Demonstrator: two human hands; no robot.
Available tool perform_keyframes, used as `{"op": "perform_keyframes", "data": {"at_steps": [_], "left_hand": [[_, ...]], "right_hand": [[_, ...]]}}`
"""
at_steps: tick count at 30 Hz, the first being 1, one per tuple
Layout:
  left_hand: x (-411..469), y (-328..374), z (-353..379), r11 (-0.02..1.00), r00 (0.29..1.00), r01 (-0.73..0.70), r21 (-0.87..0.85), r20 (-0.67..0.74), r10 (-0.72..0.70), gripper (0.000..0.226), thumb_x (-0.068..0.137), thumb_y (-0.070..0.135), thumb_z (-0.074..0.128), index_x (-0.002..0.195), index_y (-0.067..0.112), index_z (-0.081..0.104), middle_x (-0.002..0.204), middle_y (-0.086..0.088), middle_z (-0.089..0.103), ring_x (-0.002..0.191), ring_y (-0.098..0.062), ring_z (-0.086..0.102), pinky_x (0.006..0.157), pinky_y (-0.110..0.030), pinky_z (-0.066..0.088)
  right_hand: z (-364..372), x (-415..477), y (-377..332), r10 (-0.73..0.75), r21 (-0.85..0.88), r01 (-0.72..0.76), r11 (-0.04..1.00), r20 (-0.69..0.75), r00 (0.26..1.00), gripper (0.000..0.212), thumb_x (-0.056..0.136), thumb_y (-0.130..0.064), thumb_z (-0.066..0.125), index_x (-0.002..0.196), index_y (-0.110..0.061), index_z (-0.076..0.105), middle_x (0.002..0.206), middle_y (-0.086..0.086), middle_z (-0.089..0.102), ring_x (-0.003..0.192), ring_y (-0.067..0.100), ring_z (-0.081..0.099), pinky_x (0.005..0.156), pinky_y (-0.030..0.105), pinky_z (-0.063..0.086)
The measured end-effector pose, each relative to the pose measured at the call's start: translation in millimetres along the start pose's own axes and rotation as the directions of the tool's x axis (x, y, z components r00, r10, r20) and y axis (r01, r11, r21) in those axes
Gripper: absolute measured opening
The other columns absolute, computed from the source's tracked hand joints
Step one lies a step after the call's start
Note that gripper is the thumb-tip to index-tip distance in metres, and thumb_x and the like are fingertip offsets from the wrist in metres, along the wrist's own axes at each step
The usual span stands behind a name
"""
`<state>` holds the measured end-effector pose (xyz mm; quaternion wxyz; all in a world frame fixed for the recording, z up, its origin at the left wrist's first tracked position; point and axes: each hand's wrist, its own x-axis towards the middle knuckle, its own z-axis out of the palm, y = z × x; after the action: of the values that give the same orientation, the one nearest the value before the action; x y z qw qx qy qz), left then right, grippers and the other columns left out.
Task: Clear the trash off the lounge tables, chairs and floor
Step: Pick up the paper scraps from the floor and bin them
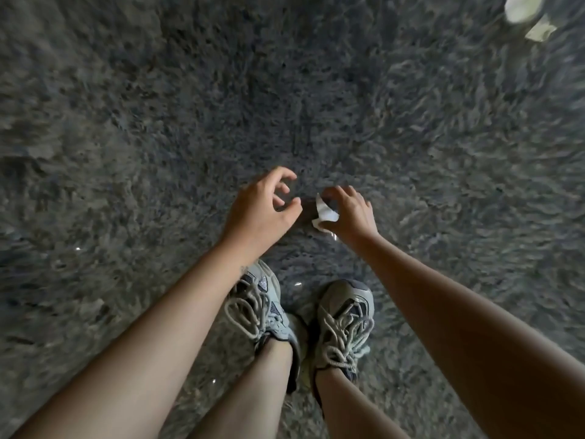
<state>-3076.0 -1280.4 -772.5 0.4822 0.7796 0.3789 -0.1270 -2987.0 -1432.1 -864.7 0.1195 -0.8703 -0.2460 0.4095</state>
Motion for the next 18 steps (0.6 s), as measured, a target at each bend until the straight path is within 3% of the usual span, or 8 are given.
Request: {"op": "perform_keyframes", "data": {"at_steps": [3, 6, 10, 18], "left_hand": [[5, -9, 5, 1.000, 1.000, -0.015, -0.011, -0.011, 0.015, 0.026, 0.080, 0.017, 0.064, 0.106, 0.018, 0.060, 0.090, 0.005, 0.058, 0.071, -0.016, 0.061, 0.069, -0.031, 0.051], [3, -11, 5, 1.000, 1.000, 0.000, -0.016, -0.010, 0.000, 0.026, 0.080, 0.016, 0.064, 0.106, 0.017, 0.060, 0.092, 0.003, 0.059, 0.071, -0.017, 0.061, 0.069, -0.032, 0.051], [-8, 7, -12, 0.998, 0.999, 0.036, -0.052, -0.006, -0.036, 0.024, 0.082, 0.017, 0.063, 0.106, 0.018, 0.059, 0.092, 0.003, 0.059, 0.071, -0.014, 0.061, 0.070, -0.034, 0.053], [-19, 112, -129, 0.996, 0.996, -0.085, 0.015, -0.019, 0.085, 0.031, 0.082, 0.025, 0.062, 0.113, 0.025, 0.054, 0.103, 0.006, 0.059, 0.089, -0.012, 0.059, 0.074, -0.033, 0.050]], "right_hand": [[19, 1, 8, -0.025, -0.136, 0.018, 0.990, -0.050, 0.998, 0.049, 0.072, -0.022, 0.075, 0.115, -0.018, 0.055, 0.116, 0.008, 0.049, 0.111, 0.029, 0.045, 0.089, 0.036, 0.031], [23, 0, 7, 0.012, -0.162, -0.021, 0.987, -0.053, 0.999, 0.032, 0.076, -0.022, 0.070, 0.103, -0.014, 0.057, 0.109, 0.008, 0.056, 0.106, 0.029, 0.048, 0.083, 0.034, 0.029], [-2, -15, -18, 0.090, 0.091, -0.089, 0.992, -0.007, 0.996, 0.009, 0.080, -0.015, 0.064, 0.085, -0.009, 0.059, 0.086, 0.010, 0.065, 0.083, 0.029, 0.058, 0.068, 0.030, 0.034], [-175, -48, -144, -0.062, 0.323, 0.141, 0.936, -0.242, 0.968, 0.008, 0.072, -0.007, 0.073, 0.078, -0.009, 0.068, 0.058, -0.020, 0.051, 0.054, -0.006, 0.048, 0.055, 0.003, 0.035]]}}
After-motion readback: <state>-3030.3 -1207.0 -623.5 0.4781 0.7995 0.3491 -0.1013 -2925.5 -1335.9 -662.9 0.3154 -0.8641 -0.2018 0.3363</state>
